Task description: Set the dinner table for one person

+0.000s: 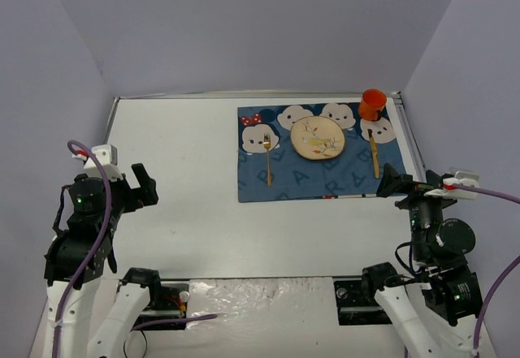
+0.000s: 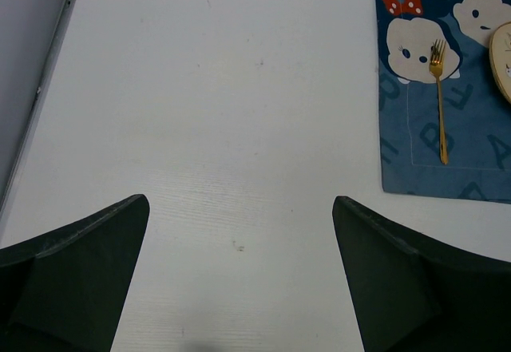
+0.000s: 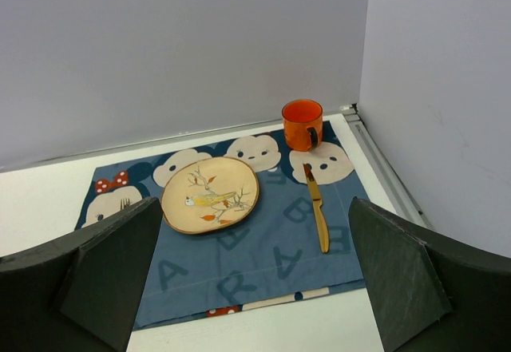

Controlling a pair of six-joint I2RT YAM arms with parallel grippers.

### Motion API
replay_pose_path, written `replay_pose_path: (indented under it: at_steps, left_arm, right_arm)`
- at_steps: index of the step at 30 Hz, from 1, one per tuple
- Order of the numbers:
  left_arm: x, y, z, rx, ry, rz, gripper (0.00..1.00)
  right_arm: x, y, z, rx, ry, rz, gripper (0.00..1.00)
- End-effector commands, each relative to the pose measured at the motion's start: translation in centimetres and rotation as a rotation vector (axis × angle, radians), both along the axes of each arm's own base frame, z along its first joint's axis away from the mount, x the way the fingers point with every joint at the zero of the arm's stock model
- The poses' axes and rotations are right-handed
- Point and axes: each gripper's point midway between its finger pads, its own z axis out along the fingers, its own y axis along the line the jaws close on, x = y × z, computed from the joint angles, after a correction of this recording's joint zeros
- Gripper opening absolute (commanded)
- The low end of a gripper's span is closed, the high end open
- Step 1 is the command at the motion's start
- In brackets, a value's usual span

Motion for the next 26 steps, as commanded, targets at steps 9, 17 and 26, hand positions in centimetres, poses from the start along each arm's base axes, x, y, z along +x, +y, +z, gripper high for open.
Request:
replay_pose_path:
  at_steps: [9,17,26]
  left_arm:
    - [2.2,0.6,-2.0,-0.022,-0.072,0.060,0.97]
    - [2.5,0.7,-2.6,-0.029,-0.060,0.074,0.97]
    - [2.8,1.0,-2.7,-0.030,-0.063,0.083,0.97]
  right_arm:
    - [0.2,-0.2,-0.5,0.037,-0.044,-0.019,1.00]
    - [-0.1,-0.6,-1.2,0.049,-0.059,-0.040,1.00]
    - [0.1,-0.1,-1.3,0.042,-0.054,-0.015,1.00]
